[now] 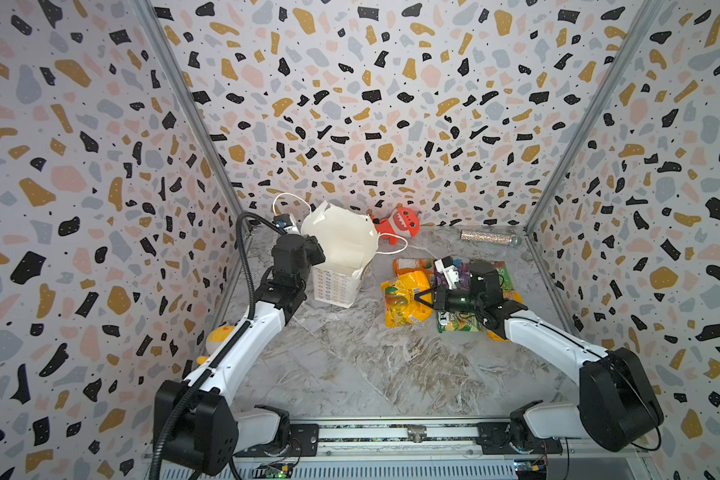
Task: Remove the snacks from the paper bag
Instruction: 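Lift the yellow packet out with the right gripper while the left sets the bag upright, then lower the yellow packet onto the table and open the right gripper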
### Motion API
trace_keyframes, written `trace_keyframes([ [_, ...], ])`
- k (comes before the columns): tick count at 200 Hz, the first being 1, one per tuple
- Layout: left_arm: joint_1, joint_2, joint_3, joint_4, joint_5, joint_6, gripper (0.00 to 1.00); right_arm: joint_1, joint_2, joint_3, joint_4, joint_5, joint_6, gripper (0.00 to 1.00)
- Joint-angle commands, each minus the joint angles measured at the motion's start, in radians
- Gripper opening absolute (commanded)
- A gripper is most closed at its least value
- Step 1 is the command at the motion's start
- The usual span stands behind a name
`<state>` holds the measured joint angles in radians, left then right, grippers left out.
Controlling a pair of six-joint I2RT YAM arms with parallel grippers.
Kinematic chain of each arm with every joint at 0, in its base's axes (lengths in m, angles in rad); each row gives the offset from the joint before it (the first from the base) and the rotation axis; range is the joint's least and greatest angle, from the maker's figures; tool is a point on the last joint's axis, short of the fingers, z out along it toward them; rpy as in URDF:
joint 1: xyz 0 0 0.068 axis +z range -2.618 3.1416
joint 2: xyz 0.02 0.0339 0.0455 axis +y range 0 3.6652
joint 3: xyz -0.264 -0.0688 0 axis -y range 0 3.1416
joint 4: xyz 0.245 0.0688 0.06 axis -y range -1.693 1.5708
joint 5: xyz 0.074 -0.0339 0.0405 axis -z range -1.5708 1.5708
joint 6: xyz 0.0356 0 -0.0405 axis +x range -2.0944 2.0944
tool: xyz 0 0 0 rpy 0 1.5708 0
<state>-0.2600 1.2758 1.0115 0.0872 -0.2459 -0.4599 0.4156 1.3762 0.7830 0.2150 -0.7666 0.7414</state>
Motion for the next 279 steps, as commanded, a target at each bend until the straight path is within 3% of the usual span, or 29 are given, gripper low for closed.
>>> trace_keyframes([
  [1,0.001,0.014,-0.022,0.01,0.011,-0.071,0.0,0.013,0.009,0.002,0.182,-0.064,0.051,0.03],
  [40,0.001,0.027,-0.029,-0.002,0.014,-0.079,0.0,0.02,0.069,-0.011,0.186,-0.025,0.027,0.05],
  [81,0.002,0.025,-0.035,-0.017,0.004,-0.05,0.16,0.017,0.136,-0.01,0.167,0.0,-0.019,0.07],
  [109,0.002,0.002,-0.039,-0.02,-0.002,-0.033,0.21,0.009,0.164,0.004,0.133,0.016,-0.063,0.14],
  [121,0.002,-0.006,-0.041,-0.02,0.0,-0.018,0.3,0.003,0.168,0.008,0.116,0.028,-0.079,0.17],
  [153,0.007,-0.044,-0.044,-0.034,-0.023,0.022,0.34,-0.028,0.168,0.006,0.069,0.064,-0.112,0.28],
  [202,0.008,-0.179,-0.16,0.071,-0.026,0.046,0.37,-0.063,0.115,0.056,-0.183,0.304,-0.207,0.39],
  [222,0.008,-0.22,-0.188,0.069,-0.059,0.069,0.41,-0.064,0.081,0.081,-0.262,0.376,-0.246,0.38],
  [242,0.008,-0.254,-0.208,0.06,-0.067,0.096,0.56,-0.054,0.052,0.078,-0.26,0.407,-0.271,0.36],
  [256,0.009,-0.273,-0.207,0.039,-0.022,0.118,0.61,-0.055,0.077,0.082,-0.248,0.374,-0.276,0.25],
  [279,0.009,-0.313,-0.209,0.023,0.015,0.101,0.63,-0.044,0.143,0.082,-0.218,0.328,-0.246,0.21],
])
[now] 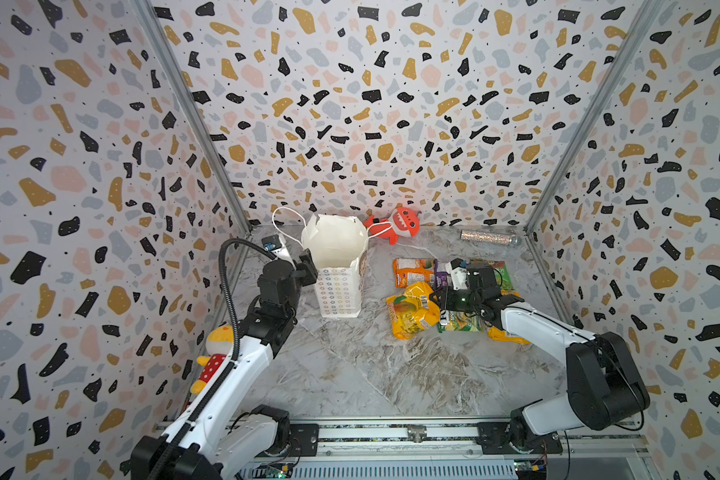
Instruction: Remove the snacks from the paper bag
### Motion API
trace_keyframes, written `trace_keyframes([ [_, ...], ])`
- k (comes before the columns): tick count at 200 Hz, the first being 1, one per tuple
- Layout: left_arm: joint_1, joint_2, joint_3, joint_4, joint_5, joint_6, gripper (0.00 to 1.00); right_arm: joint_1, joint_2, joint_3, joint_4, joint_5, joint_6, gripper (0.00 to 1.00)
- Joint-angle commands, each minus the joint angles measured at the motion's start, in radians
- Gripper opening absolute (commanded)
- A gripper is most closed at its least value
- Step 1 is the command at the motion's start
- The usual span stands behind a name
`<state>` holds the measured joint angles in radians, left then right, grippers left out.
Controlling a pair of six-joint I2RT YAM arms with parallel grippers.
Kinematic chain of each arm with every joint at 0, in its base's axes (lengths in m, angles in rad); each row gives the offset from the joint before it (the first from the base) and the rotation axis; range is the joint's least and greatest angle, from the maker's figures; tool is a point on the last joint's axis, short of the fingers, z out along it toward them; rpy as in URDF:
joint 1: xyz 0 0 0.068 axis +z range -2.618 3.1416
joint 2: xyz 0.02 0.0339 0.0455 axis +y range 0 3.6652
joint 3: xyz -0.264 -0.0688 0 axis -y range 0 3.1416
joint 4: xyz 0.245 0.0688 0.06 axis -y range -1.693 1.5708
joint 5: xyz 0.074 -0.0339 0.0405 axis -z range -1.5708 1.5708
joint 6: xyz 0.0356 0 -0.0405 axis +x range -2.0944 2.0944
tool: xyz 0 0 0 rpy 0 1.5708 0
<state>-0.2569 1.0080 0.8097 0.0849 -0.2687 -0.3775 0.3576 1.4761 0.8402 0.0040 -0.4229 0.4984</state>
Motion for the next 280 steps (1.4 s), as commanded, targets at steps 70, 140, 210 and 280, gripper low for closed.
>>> trace_keyframes([
  [70,0.005,-0.086,-0.158,0.073,0.056,-0.019,0.64,0.057,0.039,0.071,-0.064,0.11,0.006,0.29],
  [140,0.005,-0.115,-0.285,0.149,0.073,-0.058,0.64,0.222,-0.025,0.091,0.057,-0.01,-0.117,0.21],
  [210,0.005,-0.126,-0.276,0.125,0.06,-0.032,0.64,0.236,0.202,0.079,0.232,-0.074,-0.004,0.08],
  [280,0.005,-0.096,-0.285,0.151,0.076,-0.04,0.64,0.218,0.259,0.021,0.183,0.156,0.009,0.08],
])
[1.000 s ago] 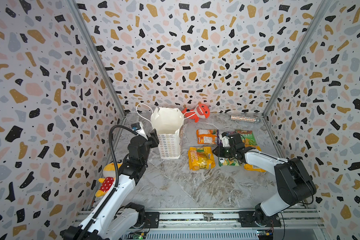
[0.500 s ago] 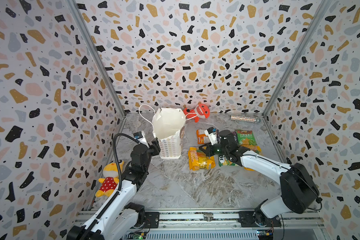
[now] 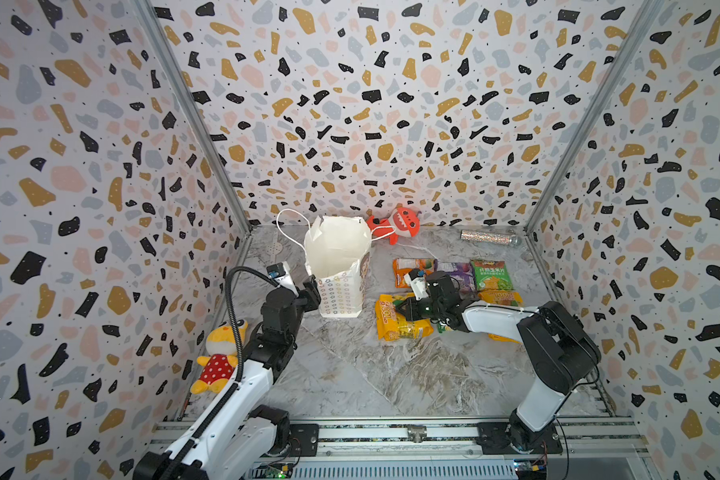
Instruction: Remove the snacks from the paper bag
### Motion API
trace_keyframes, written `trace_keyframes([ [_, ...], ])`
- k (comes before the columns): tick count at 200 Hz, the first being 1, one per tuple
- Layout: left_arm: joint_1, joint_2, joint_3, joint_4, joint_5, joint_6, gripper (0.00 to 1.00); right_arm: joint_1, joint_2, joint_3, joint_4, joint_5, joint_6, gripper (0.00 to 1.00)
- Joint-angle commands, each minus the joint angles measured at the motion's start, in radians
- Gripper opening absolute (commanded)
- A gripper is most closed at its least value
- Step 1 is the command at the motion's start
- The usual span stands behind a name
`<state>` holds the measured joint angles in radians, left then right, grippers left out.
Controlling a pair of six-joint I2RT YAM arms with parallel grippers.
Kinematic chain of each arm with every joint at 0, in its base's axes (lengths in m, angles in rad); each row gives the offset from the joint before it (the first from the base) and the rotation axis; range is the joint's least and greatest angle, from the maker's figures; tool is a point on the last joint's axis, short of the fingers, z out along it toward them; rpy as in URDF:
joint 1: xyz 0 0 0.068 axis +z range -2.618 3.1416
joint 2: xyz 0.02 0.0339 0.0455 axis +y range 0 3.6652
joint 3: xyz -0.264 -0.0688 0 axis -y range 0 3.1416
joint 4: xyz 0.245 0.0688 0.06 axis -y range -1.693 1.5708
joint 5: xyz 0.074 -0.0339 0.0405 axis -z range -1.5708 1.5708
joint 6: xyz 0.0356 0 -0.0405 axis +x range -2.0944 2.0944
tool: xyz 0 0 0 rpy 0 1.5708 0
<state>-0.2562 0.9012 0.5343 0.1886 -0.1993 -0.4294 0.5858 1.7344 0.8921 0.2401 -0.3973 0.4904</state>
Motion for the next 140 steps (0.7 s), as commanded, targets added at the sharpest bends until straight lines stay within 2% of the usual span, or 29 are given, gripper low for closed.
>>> trace_keyframes([
  [1,0.004,0.011,-0.01,0.048,0.006,0.012,0.64,-0.011,0.001,-0.03,-0.056,0.134,0.018,0.08],
  [36,0.005,0.011,-0.002,0.044,-0.006,0.02,0.64,-0.017,-0.021,0.005,-0.11,0.182,0.014,0.08],
  [56,0.005,0.007,0.002,0.034,-0.012,0.02,0.64,-0.01,-0.07,0.022,-0.108,0.156,0.0,0.1],
  [92,0.005,-0.021,0.001,0.024,-0.022,0.02,0.65,0.083,-0.138,0.075,-0.129,0.106,-0.043,0.11],
  [103,0.004,-0.033,0.0,0.022,-0.024,0.018,0.65,0.134,-0.138,0.089,-0.152,0.156,-0.057,0.11],
  [125,0.005,-0.052,0.0,0.013,-0.03,0.015,0.65,0.234,-0.119,0.093,-0.175,0.329,-0.077,0.11],
  [140,0.004,-0.065,0.002,-0.008,-0.05,0.015,0.66,0.268,-0.087,0.094,-0.176,0.374,-0.054,0.11],
])
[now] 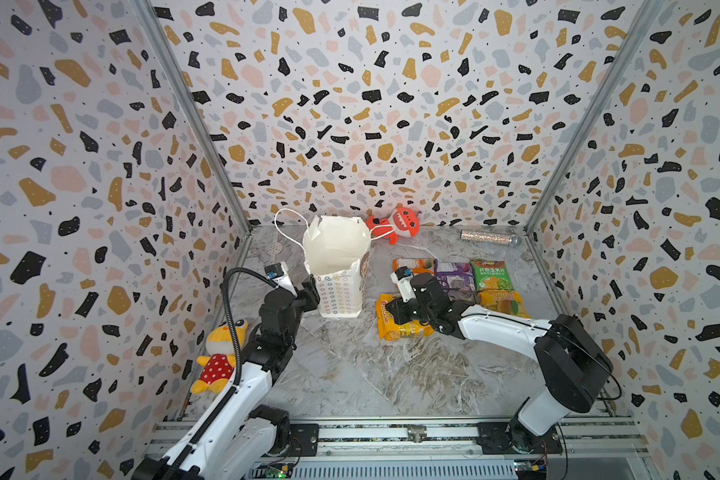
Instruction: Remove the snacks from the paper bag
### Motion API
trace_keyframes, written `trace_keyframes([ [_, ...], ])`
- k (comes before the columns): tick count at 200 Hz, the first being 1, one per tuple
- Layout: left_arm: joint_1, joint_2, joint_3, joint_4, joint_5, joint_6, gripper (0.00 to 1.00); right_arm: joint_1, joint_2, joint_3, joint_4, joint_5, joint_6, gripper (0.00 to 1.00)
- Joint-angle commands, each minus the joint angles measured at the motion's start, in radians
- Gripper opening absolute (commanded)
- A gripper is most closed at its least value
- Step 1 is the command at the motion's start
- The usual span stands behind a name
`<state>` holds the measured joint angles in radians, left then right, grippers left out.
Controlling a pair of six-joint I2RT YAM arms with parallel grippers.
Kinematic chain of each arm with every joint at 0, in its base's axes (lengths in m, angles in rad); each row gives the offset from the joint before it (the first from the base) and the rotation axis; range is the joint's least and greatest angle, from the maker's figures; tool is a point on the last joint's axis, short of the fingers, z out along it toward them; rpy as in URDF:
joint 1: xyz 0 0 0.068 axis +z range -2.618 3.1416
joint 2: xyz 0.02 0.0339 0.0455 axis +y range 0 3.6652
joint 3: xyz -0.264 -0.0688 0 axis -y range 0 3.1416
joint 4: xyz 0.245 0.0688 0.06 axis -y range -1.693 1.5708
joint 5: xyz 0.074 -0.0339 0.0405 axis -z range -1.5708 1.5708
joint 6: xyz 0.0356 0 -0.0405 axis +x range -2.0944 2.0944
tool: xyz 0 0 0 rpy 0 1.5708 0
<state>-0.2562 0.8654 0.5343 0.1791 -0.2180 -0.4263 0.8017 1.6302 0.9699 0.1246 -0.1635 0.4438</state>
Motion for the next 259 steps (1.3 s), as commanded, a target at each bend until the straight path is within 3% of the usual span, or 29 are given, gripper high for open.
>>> trace_keyframes([
  [1,0.004,-0.03,0.002,0.001,-0.033,0.013,0.66,0.054,0.019,0.016,-0.061,0.142,-0.006,0.11],
  [55,0.004,-0.062,0.024,-0.043,-0.039,0.033,0.69,0.132,0.162,0.09,-0.066,0.27,0.035,0.11],
  [79,0.005,-0.092,0.024,-0.039,-0.053,0.044,0.7,0.128,0.233,0.138,-0.119,0.367,0.09,0.11],
  [113,0.004,-0.108,-0.001,-0.021,-0.068,0.041,0.7,0.103,0.257,0.152,-0.117,0.421,0.124,0.11],
  [149,0.005,-0.107,-0.002,-0.038,-0.089,0.047,0.7,0.068,0.269,0.154,-0.121,0.41,0.109,0.11],
  [184,0.005,-0.122,-0.021,-0.003,-0.088,0.045,0.71,0.031,0.263,0.166,-0.068,0.329,0.08,0.15],
  [208,0.005,-0.116,-0.038,0.023,-0.086,0.048,0.73,0.018,0.205,0.186,-0.029,0.267,0.051,0.18],
  [234,0.003,-0.129,-0.071,0.032,-0.107,0.071,0.79,0.001,0.027,0.145,0.013,0.234,-0.007,0.25],
  [252,0.004,-0.173,-0.129,0.065,-0.141,0.091,0.81,-0.035,-0.148,0.028,0.11,0.243,-0.064,0.39],
  [259,0.004,-0.195,-0.159,0.105,-0.16,0.098,0.82,-0.054,-0.224,-0.038,0.18,0.268,-0.11,0.51],
])
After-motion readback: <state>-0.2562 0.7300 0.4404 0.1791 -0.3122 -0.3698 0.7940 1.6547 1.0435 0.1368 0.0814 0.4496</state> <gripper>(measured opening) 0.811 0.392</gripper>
